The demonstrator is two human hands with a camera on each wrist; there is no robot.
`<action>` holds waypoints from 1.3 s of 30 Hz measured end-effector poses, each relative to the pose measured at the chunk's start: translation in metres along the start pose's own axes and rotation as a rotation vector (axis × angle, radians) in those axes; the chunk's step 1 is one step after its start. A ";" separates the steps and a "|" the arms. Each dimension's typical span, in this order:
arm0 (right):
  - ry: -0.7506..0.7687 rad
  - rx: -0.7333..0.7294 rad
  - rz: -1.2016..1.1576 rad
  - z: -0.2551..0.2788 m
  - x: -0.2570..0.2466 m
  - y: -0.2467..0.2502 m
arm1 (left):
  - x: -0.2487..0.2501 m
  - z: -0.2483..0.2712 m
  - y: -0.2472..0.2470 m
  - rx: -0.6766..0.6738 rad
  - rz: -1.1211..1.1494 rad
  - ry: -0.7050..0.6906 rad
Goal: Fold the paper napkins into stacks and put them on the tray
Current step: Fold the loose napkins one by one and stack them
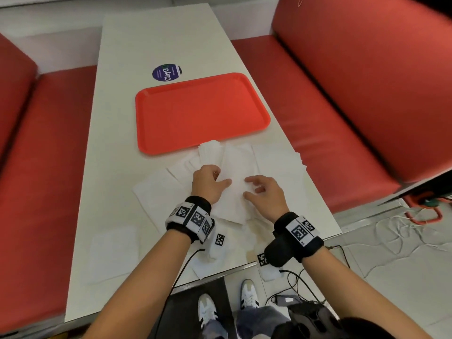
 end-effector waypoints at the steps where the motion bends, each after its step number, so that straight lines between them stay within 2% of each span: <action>1: -0.005 0.002 -0.026 0.000 -0.001 0.003 | 0.002 0.002 0.005 0.011 0.060 -0.013; 7: -0.064 0.000 -0.263 -0.002 -0.016 0.015 | -0.004 0.022 0.046 -0.042 0.407 0.033; 9: -0.095 -0.062 -0.342 0.000 -0.027 0.011 | -0.006 0.035 0.059 -0.044 0.534 0.065; 12: -0.136 -0.229 -0.444 0.008 -0.045 -0.003 | -0.010 0.055 0.076 -0.046 0.698 0.083; 14: -0.110 -0.291 -0.510 0.013 -0.058 -0.014 | -0.013 0.068 0.086 -0.042 0.769 0.071; 16: -0.029 -0.292 -0.570 0.017 -0.071 -0.021 | -0.018 0.077 0.093 -0.022 0.796 0.054; 19: 0.087 -0.235 -0.595 0.020 -0.091 -0.027 | -0.027 0.085 0.113 0.120 0.768 0.038; 25: 0.183 -0.094 -0.602 0.026 -0.115 -0.033 | -0.038 0.098 0.153 0.363 0.575 -0.146; 28: 0.207 -0.007 -0.614 0.030 -0.124 -0.035 | -0.040 0.104 0.164 0.368 0.601 -0.220; 30: 0.247 -0.015 -0.609 0.033 -0.130 -0.038 | -0.039 0.109 0.168 0.347 0.672 -0.252; 32: 0.263 -0.066 -0.686 0.035 -0.137 -0.042 | -0.039 0.112 0.172 0.359 0.779 -0.231; 35: 0.264 -0.101 -0.825 0.039 -0.144 -0.046 | -0.041 0.116 0.177 0.415 0.814 -0.204; 39: 0.224 -0.107 -0.802 0.041 -0.147 -0.060 | -0.053 0.117 0.183 0.382 0.857 -0.122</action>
Point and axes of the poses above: each hand's wrist, its own z-axis away from the middle knuckle, its own y-axis out of the back of the hand, x = y × z, the point moved 4 cm from there along -z, towards the middle knuckle, and after that the axes turned 3 degrees about y, right-handed, at the moved point
